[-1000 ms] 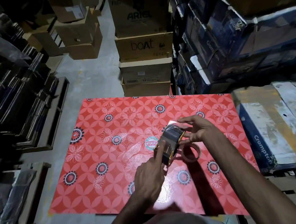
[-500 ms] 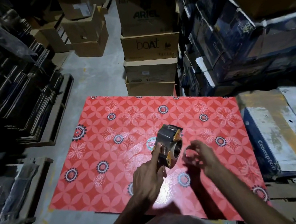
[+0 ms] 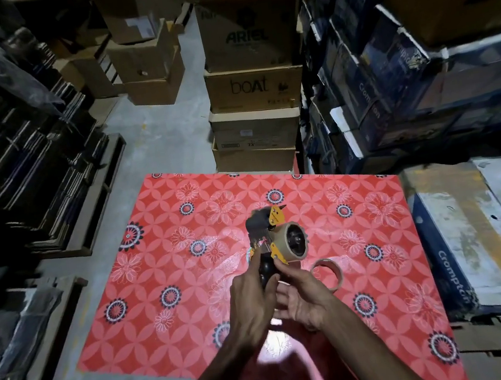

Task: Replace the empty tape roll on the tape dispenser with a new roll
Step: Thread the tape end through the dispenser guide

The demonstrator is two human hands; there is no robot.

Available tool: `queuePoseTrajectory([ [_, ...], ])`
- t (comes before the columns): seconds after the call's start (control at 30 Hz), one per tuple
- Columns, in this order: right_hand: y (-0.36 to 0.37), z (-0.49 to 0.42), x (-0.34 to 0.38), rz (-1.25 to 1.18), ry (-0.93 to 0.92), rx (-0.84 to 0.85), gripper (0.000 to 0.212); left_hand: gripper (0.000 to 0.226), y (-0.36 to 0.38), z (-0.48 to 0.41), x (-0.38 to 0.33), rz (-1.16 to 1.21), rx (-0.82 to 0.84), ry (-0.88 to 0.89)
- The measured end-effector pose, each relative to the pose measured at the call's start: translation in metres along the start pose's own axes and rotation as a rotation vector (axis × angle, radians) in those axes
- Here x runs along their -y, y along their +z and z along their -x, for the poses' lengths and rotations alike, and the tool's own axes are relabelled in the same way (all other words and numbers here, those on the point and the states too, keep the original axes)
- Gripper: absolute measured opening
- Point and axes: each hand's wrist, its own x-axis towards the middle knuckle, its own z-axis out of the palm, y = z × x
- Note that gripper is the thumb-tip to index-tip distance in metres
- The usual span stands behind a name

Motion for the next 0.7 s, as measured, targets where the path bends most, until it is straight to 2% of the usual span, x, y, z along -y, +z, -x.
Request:
queuePoseTrajectory([
  [0.07, 0.003, -0.004, -0.001, 0.023, 0.017, 0.042, 0.026, 0.065, 0.003, -0.001, -0.004, 0.074, -0.031, -0.058],
  [0.13, 0.009, -0.011, -0.007, -0.059, -0.022, 0.054, 0.026, 0.063, 0.009, 0.0, -0.006, 0.156, -0.053, -0.092],
  [0.23, 0.009, -0.022, -0.01, -0.176, -0.18, -0.022, 0.042, 0.059, 0.015, 0.005, -0.006, 0.2, -0.029, -0.07],
  [0.3, 0.004, -0.023, -0.009, -0.192, -0.215, -0.022, 0.044, 0.077, 0.016, 0.008, -0.005, 0.113, 0.135, -0.044],
  [0.37, -0.006, -0.023, -0.005, -0.14, -0.22, -0.034, 0.045, 0.091, 0.015, 0.012, 0.001, -0.088, 0.259, 0.06],
  [0.4, -0.013, -0.023, -0.004, -0.102, -0.238, -0.049, 0.047, 0.085, 0.012, 0.015, 0.004, -0.135, 0.254, 0.12],
  [0.43, -0.018, -0.022, -0.002, -0.064, -0.26, -0.068, 0.047, 0.068, 0.008, 0.016, 0.009, -0.116, 0.203, 0.132],
  [0.5, -0.03, -0.018, 0.002, 0.043, -0.309, -0.119, 0.038, 0.026, -0.004, 0.014, 0.014, 0.104, 0.063, -0.009],
  [0.57, -0.038, -0.009, 0.004, 0.186, -0.358, -0.146, 0.042, 0.014, -0.016, 0.001, 0.022, 0.418, 0.024, -0.338],
  [0.63, -0.046, -0.004, 0.006, 0.346, -0.446, -0.192, 0.063, 0.021, -0.028, -0.019, 0.021, 0.658, 0.025, -0.597],
  [0.7, -0.049, 0.0, 0.01, 0.499, -0.539, -0.212, 0.085, 0.034, -0.036, -0.034, 0.012, 0.761, 0.018, -0.686],
])
